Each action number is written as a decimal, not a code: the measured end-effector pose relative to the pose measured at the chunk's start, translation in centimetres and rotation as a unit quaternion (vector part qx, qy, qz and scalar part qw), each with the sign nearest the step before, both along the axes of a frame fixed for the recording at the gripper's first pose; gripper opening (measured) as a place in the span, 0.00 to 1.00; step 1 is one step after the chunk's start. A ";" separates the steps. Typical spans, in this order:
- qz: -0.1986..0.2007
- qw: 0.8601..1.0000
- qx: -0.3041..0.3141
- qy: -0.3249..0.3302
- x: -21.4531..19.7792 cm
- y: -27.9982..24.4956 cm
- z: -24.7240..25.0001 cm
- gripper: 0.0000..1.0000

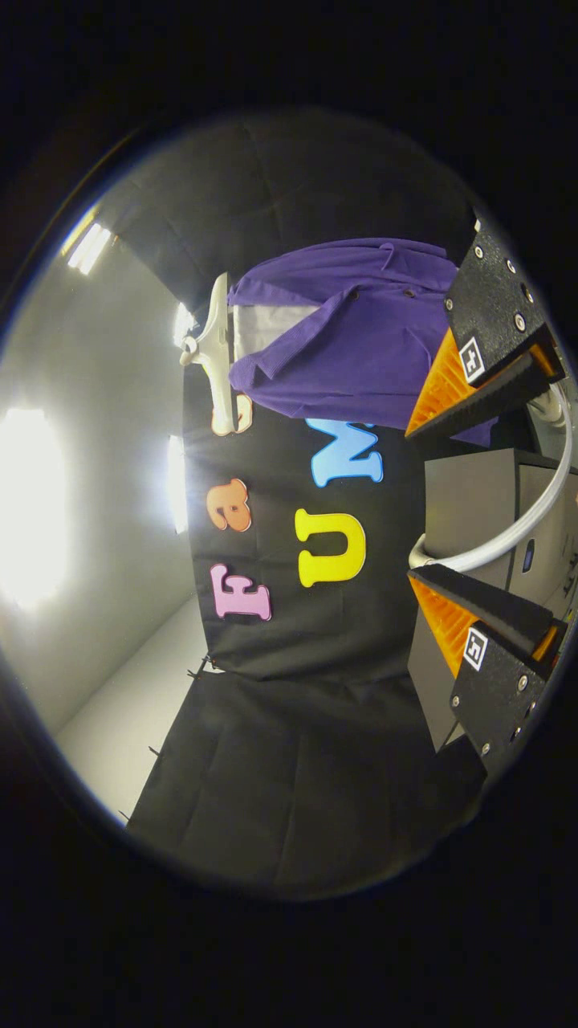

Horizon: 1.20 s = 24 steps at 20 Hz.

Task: Iron the clothes twice with a garment steamer, once on the left side and once on the right side.

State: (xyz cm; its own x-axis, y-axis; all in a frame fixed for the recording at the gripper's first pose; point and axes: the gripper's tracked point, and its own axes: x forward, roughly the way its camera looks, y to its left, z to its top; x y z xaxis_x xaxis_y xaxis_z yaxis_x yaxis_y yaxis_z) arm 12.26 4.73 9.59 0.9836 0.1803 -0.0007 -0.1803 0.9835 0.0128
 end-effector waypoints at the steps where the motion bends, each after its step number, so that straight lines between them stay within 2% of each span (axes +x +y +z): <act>1: 0.009 1.000 0.001 0.004 1.2 0.6 0.5 0.94; 5: 0.044 0.999 0.006 0.028 5.8 3.1 2.1 0.94; 12: 0.102 0.991 0.007 0.091 13.3 7.0 1.7 0.94; 17: 0.142 0.974 0.046 0.170 17.6 9.5 -0.2 0.94; 24: 0.153 0.953 0.081 0.247 23.9 11.9 -3.2 0.95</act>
State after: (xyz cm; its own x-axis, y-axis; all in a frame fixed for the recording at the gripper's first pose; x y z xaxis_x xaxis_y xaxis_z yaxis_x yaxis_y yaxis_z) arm 36.13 16.58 6.35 0.7717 0.4966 -0.3974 -0.3921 0.8634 0.3174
